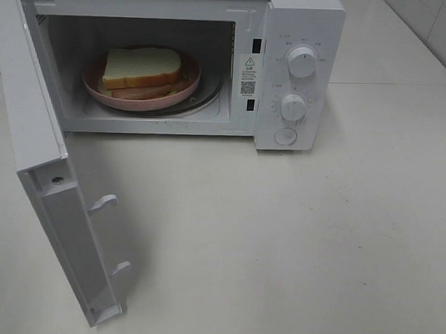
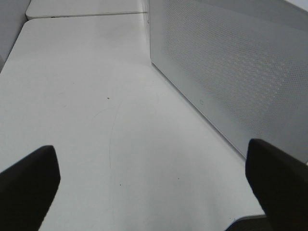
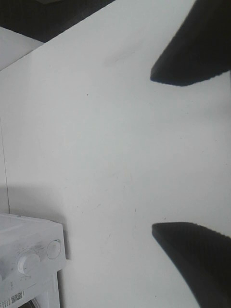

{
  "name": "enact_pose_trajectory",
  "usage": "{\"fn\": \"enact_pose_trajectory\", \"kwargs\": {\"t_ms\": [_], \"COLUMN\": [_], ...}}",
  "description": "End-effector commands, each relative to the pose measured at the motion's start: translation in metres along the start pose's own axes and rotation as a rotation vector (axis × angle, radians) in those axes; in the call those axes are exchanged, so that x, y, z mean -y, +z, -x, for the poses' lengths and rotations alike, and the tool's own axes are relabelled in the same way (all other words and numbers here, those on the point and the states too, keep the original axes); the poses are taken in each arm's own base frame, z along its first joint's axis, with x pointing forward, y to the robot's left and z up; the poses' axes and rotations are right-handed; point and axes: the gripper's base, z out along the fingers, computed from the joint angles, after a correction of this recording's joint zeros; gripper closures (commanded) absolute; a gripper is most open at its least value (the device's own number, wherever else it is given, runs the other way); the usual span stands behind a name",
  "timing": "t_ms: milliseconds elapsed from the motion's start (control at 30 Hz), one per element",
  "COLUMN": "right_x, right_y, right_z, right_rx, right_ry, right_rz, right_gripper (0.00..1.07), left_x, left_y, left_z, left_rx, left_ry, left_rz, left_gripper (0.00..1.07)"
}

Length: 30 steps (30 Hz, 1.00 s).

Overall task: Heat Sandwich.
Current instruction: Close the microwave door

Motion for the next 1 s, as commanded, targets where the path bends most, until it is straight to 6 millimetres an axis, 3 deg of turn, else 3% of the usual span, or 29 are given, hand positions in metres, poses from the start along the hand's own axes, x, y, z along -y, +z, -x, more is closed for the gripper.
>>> {"fn": "enact_pose_trajectory", "kwargs": {"t_ms": [33, 1000], "right_x": [0.0001, 0.0001], "right_y": [-0.0033, -0.0033], "right_z": [-0.0016, -0.0016], "right_rx": [0.036, 0.036], "right_ry": [0.005, 0.005], "right_rz": [0.002, 0.002], "right_gripper": [0.32, 0.32], "left_x": [0.0007, 0.0001], "left_y": [-0.0023, -0.0026], "left_z": [-0.0014, 0.0033], "left_rx": [0.027, 0.036], "left_ry": [-0.004, -0.023], "left_rz": [-0.004, 0.0], "left_gripper": [0.09, 0.09]}}
